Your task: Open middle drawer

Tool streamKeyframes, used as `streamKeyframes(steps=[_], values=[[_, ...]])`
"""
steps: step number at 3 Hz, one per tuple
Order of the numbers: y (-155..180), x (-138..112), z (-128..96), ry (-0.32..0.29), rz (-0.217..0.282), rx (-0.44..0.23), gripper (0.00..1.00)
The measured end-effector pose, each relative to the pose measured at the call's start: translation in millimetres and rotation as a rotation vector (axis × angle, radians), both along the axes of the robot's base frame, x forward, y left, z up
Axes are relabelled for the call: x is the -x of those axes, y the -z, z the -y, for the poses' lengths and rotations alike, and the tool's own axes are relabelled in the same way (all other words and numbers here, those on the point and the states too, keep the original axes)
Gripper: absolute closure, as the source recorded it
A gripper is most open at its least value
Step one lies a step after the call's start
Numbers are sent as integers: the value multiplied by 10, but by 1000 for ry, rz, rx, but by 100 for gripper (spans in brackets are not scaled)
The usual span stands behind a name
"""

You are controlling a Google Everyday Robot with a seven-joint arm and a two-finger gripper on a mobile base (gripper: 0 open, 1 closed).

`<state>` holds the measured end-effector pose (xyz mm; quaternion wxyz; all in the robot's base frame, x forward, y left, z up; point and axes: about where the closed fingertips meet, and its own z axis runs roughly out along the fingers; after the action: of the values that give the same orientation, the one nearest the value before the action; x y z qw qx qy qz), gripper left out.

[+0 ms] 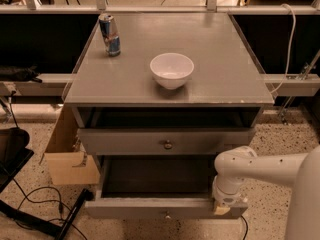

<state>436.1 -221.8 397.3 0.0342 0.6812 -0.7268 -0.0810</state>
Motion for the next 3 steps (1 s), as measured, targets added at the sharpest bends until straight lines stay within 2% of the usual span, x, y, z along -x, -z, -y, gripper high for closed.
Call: streamKeyframes(steps=[1, 2, 3], values=[[-71, 182, 104, 5, -28, 2, 89], [-70, 182, 102, 5, -28, 2, 100], [-95, 423, 214, 13, -61, -4, 100]])
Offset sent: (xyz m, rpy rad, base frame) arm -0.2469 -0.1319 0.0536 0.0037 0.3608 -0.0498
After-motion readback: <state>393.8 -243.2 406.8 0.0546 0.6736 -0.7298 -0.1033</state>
